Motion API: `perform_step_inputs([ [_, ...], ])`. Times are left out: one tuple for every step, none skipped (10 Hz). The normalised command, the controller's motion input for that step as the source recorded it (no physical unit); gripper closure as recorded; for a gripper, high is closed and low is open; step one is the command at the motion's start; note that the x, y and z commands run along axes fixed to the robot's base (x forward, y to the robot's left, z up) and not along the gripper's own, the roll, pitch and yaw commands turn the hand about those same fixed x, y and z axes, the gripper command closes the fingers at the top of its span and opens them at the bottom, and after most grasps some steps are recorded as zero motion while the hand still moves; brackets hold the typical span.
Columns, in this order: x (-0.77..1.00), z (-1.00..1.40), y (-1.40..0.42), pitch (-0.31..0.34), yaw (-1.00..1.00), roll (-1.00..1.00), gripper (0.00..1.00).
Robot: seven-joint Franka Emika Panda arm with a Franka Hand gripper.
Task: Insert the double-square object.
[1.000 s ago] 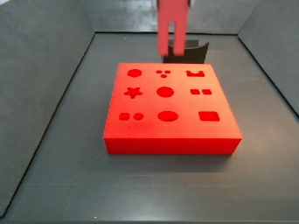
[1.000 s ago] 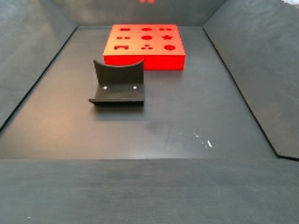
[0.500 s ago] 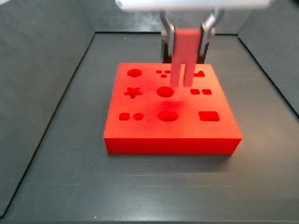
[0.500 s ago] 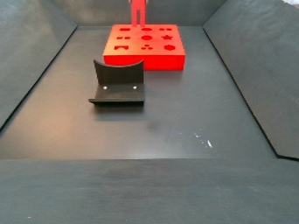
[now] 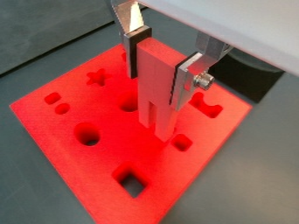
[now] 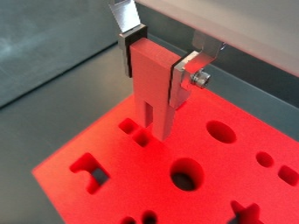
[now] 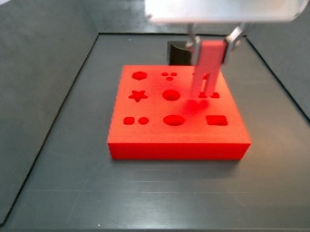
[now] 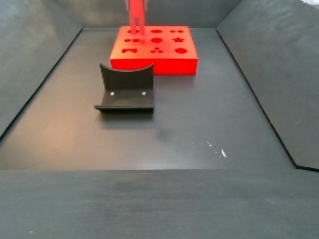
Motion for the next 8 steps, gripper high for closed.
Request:
perform_step_inputs([
  [0.88,-0.01,0.1,0.117,0.0,0.01,1.0],
  [0.72,-0.13,0.06,0.154,0.0,0.11,1.0],
  [0.68,-0.22,0.0,0.133,0.0,0.14,1.0],
  [0.69,-0.09,0.0,0.183,0.0,0.16,1.0],
  [0.56,-0.07,0.01,0.204,0.0,0.19,1.0],
  [0.4,-0.1,0.06,0.187,0.0,0.2,1.0],
  [0.33,-0.02,0.12,0.2,0.0,0.16,1.0],
  [0.17,-0.05,0.09,0.164,0.0,0.16,1.0],
])
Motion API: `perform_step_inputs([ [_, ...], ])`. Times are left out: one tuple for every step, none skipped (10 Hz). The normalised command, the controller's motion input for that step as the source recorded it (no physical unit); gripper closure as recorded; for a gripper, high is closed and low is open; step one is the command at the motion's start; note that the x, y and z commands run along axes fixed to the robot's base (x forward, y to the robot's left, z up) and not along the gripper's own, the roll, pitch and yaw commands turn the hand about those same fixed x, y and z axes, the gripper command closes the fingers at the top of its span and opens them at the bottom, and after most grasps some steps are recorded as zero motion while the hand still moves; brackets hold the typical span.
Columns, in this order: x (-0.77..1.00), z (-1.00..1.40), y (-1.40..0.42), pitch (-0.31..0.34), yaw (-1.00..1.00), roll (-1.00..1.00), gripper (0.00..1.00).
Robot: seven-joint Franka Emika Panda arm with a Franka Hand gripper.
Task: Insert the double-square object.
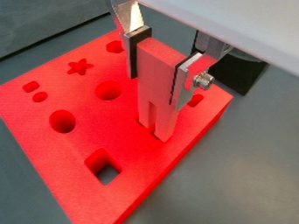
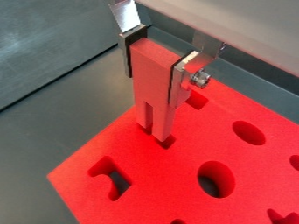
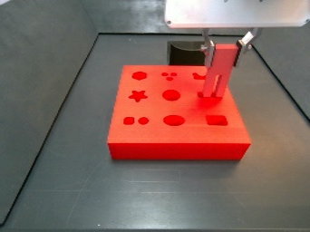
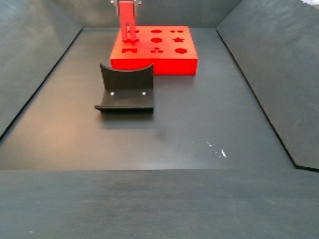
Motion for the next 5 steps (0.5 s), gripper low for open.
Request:
perform_step_inputs([
  [-0.05,-0.07,0.0,0.101,-0.05,0.1,1.0],
  [-0.27,-0.06,-0.03,0.0,-0.13,0.08,1.0],
  [-0.28,-0.03,-0.08,0.0,-0.11,0.07,1.0],
  [-0.31,-0.02,-0.05,0.0,-0.11,0.07,1.0],
  [-0.29,-0.02,0.0,0.0,-0.11,0.06,1.0],
])
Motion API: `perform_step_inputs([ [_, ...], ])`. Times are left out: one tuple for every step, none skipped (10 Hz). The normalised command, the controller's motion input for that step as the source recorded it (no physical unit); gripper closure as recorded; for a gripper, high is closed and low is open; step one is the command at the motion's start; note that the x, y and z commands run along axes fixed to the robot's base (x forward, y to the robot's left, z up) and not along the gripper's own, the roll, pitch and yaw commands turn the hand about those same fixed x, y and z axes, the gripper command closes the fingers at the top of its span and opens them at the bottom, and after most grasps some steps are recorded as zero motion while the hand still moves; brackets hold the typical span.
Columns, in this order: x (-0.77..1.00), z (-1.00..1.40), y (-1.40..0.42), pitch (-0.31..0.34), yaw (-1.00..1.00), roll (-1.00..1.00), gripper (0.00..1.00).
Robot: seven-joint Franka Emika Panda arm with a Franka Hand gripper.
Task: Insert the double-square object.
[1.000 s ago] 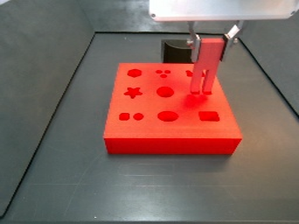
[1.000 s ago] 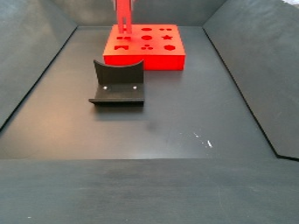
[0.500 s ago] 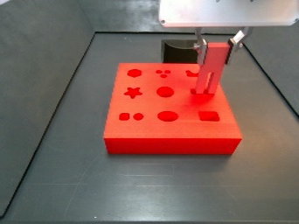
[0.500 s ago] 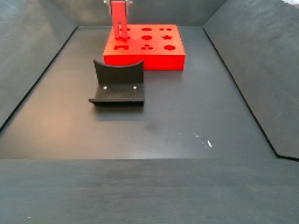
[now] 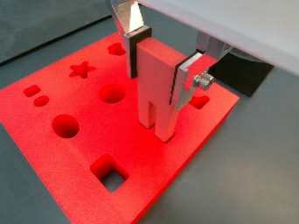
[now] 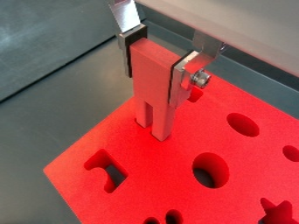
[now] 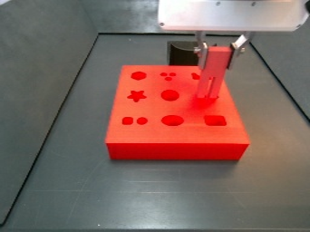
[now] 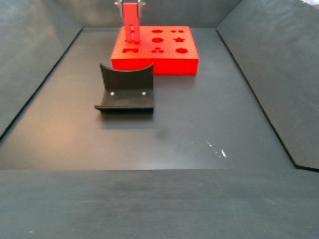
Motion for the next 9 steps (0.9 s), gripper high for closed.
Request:
perform_step_inputs([
  [0.0,-0.11,0.0,0.0,-0.03,0.07,1.0],
  [0.23,-0.43,0.0,0.0,0.0,0.08,1.0],
  [0.47,-0.73,0.0,0.031,0.0,0.09,1.0],
  [0.54,-0.84,0.0,0.063,0.0,0.09,1.0],
  [0.41,-0.84,0.0,0.046,0.0,0.12,1.0],
  [0.28,-0.79,0.0,0.049,0.0,0.14,1.0],
  [0.07,-0.74,0.0,0.0,0.0,0.14,1.0],
  [0.0,-0.55,0.0,0.0,0.0,0.08,1.0],
  [0.0,0.0,0.0,0.0,0.0,0.0,1.0],
])
